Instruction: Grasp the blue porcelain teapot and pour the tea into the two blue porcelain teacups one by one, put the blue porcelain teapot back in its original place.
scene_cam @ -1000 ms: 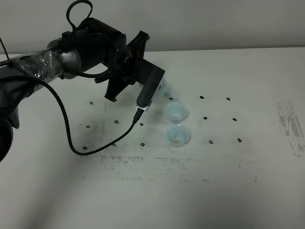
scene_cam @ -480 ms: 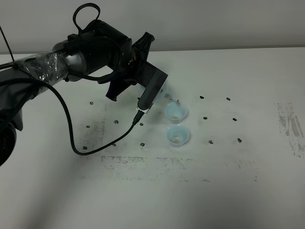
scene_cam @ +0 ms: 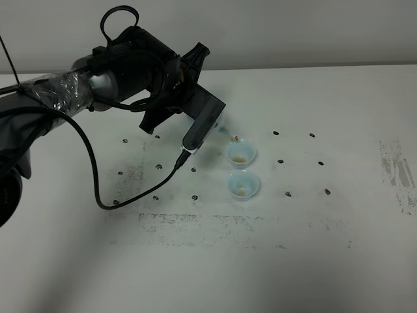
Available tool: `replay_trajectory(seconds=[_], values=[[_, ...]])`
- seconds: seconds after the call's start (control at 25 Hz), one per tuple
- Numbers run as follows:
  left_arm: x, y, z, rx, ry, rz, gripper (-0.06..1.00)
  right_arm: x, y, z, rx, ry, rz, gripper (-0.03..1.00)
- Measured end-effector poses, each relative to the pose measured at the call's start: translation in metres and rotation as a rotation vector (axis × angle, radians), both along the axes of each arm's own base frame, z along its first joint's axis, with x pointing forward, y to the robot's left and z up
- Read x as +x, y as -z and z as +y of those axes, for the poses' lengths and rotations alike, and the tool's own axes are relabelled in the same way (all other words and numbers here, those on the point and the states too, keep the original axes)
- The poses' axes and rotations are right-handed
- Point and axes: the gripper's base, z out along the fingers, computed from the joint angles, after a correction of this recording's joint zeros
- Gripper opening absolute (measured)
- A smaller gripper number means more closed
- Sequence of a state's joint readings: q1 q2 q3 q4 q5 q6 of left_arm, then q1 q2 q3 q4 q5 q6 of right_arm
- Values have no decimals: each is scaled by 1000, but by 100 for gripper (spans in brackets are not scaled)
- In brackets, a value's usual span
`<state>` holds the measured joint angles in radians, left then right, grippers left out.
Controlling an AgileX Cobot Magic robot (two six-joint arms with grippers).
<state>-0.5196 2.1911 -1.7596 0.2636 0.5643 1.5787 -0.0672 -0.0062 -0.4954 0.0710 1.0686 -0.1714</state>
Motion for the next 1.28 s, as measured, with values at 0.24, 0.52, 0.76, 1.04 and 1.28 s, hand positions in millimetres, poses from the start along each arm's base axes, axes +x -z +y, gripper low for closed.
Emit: replay_trajectory(seconds=[0.24,0.52,0.76,1.04,1.28], values=[[-2,-1,-5,33,36,-23,4,0,0,0,0,0,0,50],[-2,-1,-6,44,43,-31,4,0,0,0,0,0,0,50],[-1,-1,-5,57,49,-39,4,0,0,0,0,0,0,51],[-1,-1,-5,60,50,-41,4,0,0,0,0,0,0,51],[-1,-2,-5,55,53,-49,4,0,0,0,0,0,0,51]])
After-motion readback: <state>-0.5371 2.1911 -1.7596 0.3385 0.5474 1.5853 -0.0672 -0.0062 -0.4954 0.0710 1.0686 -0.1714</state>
